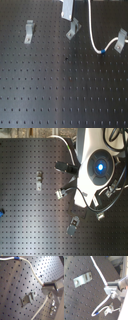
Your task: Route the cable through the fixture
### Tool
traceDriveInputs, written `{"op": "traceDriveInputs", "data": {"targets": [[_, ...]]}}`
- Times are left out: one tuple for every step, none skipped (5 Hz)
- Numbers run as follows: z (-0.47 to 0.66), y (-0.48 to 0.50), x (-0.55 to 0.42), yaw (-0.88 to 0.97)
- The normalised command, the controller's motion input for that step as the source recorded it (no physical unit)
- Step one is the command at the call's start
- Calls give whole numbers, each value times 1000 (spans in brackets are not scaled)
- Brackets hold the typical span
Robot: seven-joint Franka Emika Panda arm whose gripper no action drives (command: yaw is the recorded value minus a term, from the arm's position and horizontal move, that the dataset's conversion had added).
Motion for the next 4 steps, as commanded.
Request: {"op": "traceDriveInputs", "data": {"targets": [[1, 195, 54, -9], [385, -54, -277, -91], [379, -213, -193, -66], [320, -202, -212, 0]]}}
